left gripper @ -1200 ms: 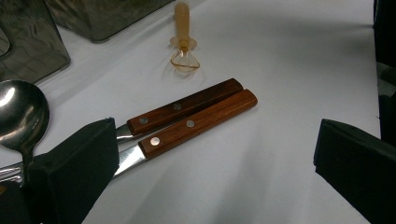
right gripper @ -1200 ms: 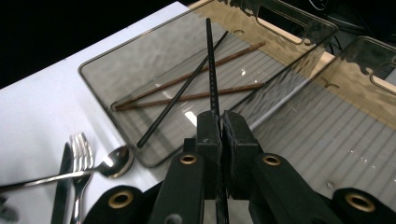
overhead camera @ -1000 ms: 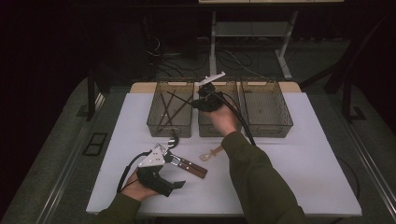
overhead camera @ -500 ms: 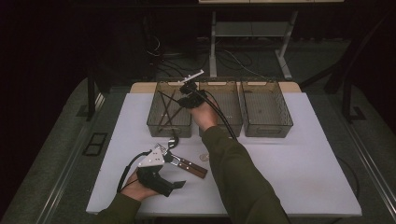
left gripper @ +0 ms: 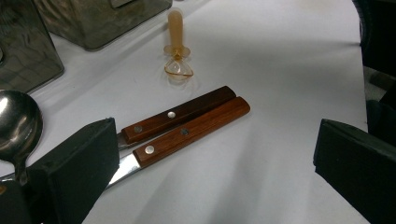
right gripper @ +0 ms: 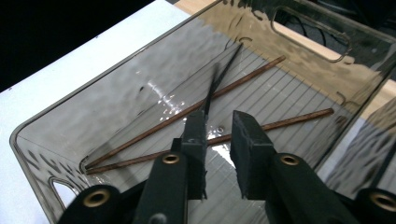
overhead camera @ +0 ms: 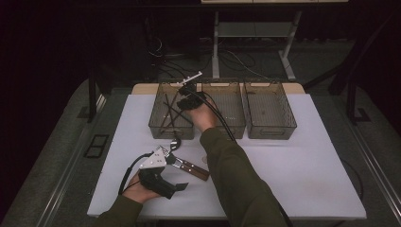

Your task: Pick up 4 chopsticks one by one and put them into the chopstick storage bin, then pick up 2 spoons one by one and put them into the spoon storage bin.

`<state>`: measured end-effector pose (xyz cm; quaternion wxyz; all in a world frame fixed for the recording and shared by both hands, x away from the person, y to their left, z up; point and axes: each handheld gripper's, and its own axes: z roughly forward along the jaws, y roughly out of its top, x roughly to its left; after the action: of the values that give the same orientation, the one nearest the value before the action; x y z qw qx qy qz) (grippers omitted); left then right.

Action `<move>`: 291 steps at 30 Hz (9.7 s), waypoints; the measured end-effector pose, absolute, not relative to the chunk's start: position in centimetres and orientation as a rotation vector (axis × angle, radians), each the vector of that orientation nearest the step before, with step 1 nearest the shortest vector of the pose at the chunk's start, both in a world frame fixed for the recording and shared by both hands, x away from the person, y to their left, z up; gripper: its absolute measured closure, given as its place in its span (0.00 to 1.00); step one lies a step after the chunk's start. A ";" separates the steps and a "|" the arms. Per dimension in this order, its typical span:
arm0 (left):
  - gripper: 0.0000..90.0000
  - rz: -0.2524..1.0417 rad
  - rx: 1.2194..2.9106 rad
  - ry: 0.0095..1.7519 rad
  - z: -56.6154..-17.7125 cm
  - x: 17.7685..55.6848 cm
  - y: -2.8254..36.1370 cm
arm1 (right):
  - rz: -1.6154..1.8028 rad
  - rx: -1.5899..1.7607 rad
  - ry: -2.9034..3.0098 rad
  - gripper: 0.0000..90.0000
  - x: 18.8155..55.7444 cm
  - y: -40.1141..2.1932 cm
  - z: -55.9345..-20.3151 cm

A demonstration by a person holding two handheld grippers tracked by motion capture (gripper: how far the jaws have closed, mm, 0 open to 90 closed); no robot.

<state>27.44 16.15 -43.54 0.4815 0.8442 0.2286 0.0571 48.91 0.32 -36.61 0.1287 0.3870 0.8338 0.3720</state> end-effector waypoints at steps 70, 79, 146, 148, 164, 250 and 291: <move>0.00 0.172 2.069 0.621 -43.7 27.5 16.2 | 1.337 1.014 2.335 0.20 29.3 -25.0 -41.3; 0.00 0.179 2.074 0.617 -43.5 27.5 16.3 | 1.286 1.055 2.292 0.17 27.1 -27.4 -43.2; 0.99 0.430 2.156 1.108 -44.6 38.0 17.6 | 1.242 1.041 2.287 0.15 25.1 -28.3 -43.9; 0.99 0.428 2.157 1.104 -44.6 38.0 17.5 | 1.240 1.040 2.287 0.15 25.1 -28.3 -43.9; 0.99 0.357 2.181 1.049 -44.5 38.0 16.1 | 1.240 1.029 2.287 0.15 25.2 -28.2 -43.9; 0.82 0.336 2.347 0.791 -43.8 35.5 14.6 | 1.214 1.007 2.297 0.16 25.1 -28.0 -44.0; 0.98 0.273 2.085 0.812 -39.8 36.0 15.9 | 1.216 1.012 2.306 0.16 25.2 -27.9 -44.1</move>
<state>35.99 15.95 -39.83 0.4294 0.8353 0.3254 0.1096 25.17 -27.86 -44.08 0.1719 0.3564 0.8123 0.4285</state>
